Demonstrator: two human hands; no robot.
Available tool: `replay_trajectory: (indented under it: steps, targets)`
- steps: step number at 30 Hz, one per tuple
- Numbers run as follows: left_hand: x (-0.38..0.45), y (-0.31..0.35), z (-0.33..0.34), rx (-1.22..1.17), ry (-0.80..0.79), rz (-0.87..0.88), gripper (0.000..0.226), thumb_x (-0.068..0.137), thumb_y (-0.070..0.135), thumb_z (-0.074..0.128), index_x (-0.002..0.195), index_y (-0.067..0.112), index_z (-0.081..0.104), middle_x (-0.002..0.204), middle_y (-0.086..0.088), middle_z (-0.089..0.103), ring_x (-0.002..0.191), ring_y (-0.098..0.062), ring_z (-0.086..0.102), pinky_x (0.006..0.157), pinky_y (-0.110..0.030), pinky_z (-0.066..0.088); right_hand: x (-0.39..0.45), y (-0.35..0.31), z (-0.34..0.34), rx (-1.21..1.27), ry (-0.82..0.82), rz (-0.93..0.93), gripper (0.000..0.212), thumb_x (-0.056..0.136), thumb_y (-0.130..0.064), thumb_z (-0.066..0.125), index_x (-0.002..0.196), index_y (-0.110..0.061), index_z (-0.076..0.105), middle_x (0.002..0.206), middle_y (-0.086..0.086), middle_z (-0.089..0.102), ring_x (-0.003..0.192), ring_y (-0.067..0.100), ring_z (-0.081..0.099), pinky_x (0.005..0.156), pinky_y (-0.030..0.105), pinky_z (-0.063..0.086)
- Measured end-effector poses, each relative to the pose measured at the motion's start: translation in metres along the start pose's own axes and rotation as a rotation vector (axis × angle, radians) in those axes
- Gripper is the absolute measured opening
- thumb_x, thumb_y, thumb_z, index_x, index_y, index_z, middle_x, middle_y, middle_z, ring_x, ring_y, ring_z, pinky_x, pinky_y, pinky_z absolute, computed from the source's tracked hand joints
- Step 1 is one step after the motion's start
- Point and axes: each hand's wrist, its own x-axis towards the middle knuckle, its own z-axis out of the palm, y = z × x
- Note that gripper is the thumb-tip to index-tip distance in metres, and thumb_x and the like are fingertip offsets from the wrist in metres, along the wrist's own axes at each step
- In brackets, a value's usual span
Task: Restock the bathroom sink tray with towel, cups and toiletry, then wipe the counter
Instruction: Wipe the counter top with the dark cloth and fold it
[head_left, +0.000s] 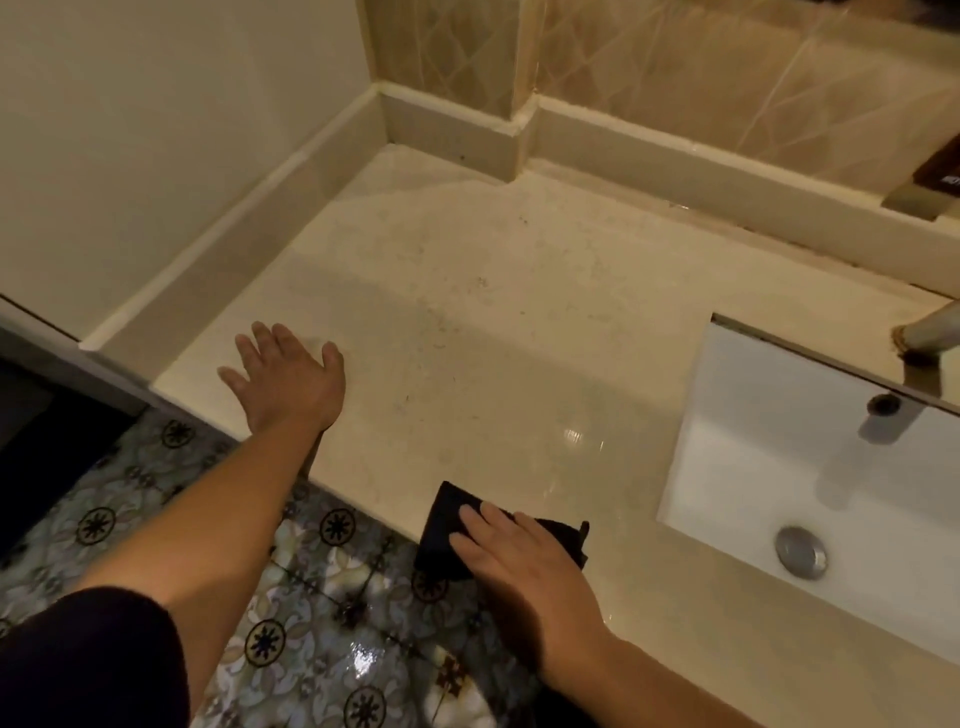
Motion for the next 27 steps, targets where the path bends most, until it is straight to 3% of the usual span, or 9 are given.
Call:
replay_trajectory:
  steps: [3,6,9,12,14,16,18,21,27]
  targets:
    - [0.001,-0.001,0.002,0.016,-0.001,0.014,0.08,0.095,0.058,0.013,0.155,0.005,0.004,0.164,-0.012,-0.002,0.15,-0.03,-0.004,0.117,-0.059,-0.001,-0.006,-0.021,0.012,-0.016,0.08,0.002,0.093,0.054,-0.051,0.083,0.137,-0.036,0.044,0.143,-0.012,0.052,0.129,0.01,0.052,0.109,0.029,0.031]
    - [0.002,-0.004,0.001,0.013,-0.002,0.039,0.08,0.096,0.059,0.012,0.154,0.005,0.006,0.164,-0.013,0.0,0.15,-0.031,-0.003,0.117,-0.059,-0.001,-0.012,-0.04,0.003,0.194,0.237,0.054,0.049,0.075,-0.034,0.076,0.122,-0.036,0.062,0.129,-0.017,0.063,0.112,-0.004,0.06,0.095,0.011,0.042]
    - [-0.012,-0.01,-0.004,-0.062,-0.011,0.138,0.074,0.099,0.056,0.014,0.155,0.008,0.01,0.164,-0.01,0.003,0.15,-0.028,-0.001,0.119,-0.056,-0.001,-0.028,-0.056,-0.028,0.999,0.139,0.286,0.033,0.099,-0.018,0.051,0.129,-0.029,0.06,0.128,-0.016,0.061,0.107,-0.016,0.054,0.09,0.001,0.036]
    - [-0.07,-0.004,-0.019,-0.364,-0.1,0.255,0.065,0.101,0.053,0.025,0.154,0.015,0.021,0.164,-0.005,0.013,0.15,-0.022,0.008,0.121,-0.046,0.004,-0.048,-0.057,-0.039,1.971,-0.209,0.517,0.041,0.09,-0.019,0.064,0.13,-0.01,0.06,0.12,0.014,0.066,0.098,0.021,0.066,0.084,0.028,0.053]
    - [-0.126,0.004,-0.046,-0.744,-0.351,0.308,0.06,0.099,0.055,0.036,0.15,0.023,0.034,0.159,0.0,0.031,0.144,-0.016,0.027,0.119,-0.036,0.019,-0.06,-0.056,-0.055,2.194,-0.277,0.513,0.054,0.087,-0.026,0.07,0.134,-0.003,0.056,0.125,0.023,0.06,0.105,0.033,0.062,0.093,0.042,0.05]
    - [-0.178,0.004,-0.082,-0.969,-0.594,0.444,0.067,0.091,0.064,0.045,0.144,0.024,0.044,0.148,0.004,0.046,0.135,-0.01,0.042,0.111,-0.028,0.036,-0.07,-0.056,-0.082,2.195,-0.317,0.412,0.052,0.093,-0.029,0.061,0.136,-0.001,0.051,0.131,0.024,0.054,0.114,0.036,0.055,0.105,0.047,0.038]
    - [-0.213,0.002,-0.118,-0.811,-0.688,0.665,0.074,0.083,0.07,0.049,0.142,0.026,0.045,0.142,0.011,0.052,0.13,-0.001,0.046,0.106,-0.02,0.039,-0.077,-0.056,-0.105,2.105,-0.302,0.241,0.055,0.096,-0.02,0.053,0.143,0.002,0.037,0.137,0.028,0.043,0.121,0.041,0.044,0.109,0.054,0.03]
    - [-0.237,0.003,-0.164,-0.567,-0.792,0.834,0.077,0.079,0.059,0.066,0.145,0.032,0.039,0.141,0.016,0.051,0.127,0.006,0.047,0.109,-0.025,0.038,-0.087,-0.063,-0.147,1.872,-0.273,0.183,0.054,0.085,-0.003,0.06,0.135,0.002,0.042,0.127,0.028,0.05,0.112,0.041,0.05,0.096,0.052,0.045]
    - [-0.252,0.022,-0.226,-0.292,-0.632,1.026,0.04,0.085,0.036,0.073,0.122,0.025,0.063,0.111,0.01,0.067,0.098,-0.004,0.063,0.087,-0.026,0.05,-0.105,-0.07,-0.213,1.377,-0.186,0.225,0.038,0.072,-0.01,0.058,0.11,-0.012,0.056,0.098,0.013,0.06,0.085,0.024,0.06,0.065,0.03,0.049]
